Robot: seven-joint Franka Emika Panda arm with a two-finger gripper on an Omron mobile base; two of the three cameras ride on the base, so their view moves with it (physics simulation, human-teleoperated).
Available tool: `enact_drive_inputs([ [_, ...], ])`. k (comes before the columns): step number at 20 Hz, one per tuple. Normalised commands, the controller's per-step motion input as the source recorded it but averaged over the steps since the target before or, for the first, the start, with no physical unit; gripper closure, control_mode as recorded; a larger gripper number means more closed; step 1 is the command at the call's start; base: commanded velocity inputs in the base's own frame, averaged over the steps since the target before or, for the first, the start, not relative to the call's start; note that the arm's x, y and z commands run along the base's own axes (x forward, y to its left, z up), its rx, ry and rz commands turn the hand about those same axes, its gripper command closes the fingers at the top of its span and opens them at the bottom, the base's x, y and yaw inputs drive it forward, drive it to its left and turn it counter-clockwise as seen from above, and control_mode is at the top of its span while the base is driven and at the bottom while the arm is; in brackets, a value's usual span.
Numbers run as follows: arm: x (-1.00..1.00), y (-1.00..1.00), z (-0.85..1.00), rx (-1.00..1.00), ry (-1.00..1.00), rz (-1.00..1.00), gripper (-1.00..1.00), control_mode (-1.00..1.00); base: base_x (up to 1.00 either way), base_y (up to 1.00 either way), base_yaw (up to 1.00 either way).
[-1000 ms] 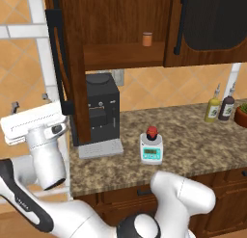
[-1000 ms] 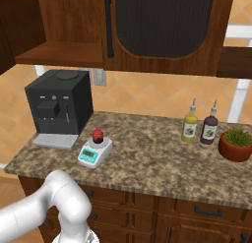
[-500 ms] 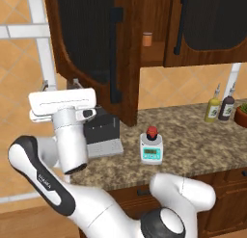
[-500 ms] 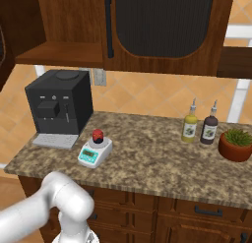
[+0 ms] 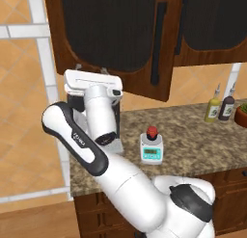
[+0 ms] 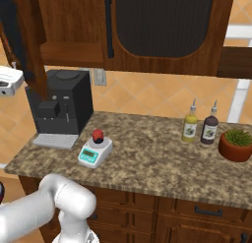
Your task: Pick the jam and place it on the digital scale for weighing, and close the cabinet.
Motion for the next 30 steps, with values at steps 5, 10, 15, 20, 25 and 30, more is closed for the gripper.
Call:
enact_drive_inputs([
  [5, 0.84, -0.58, 0.17, 0.0, 0.27, -0.09, -1.0, -1.0, 0.0, 0.0, 0.0],
  [10, 0.86, -0.75, 0.17, -0.01, 0.22, -0.13, -1.0, -1.0, 0.0, 0.0, 0.0],
  [15, 0.7, -0.68, 0.02, -0.2, 0.0, -0.27, -1.0, -1.0, 0.0, 0.0, 0.0],
  [20, 0.35, -0.51, -0.22, -0.44, -0.22, -0.38, -1.0, -1.0, 0.0, 0.0, 0.0],
  [25, 0.36, -0.15, -0.38, -0.58, -0.33, -0.4, -1.0, -1.0, 0.0, 0.0, 0.0],
  [30, 1.0, -0.15, -0.59, -0.29, 0.09, -0.26, -1.0, -1.0, 0.0, 0.0, 0.0],
])
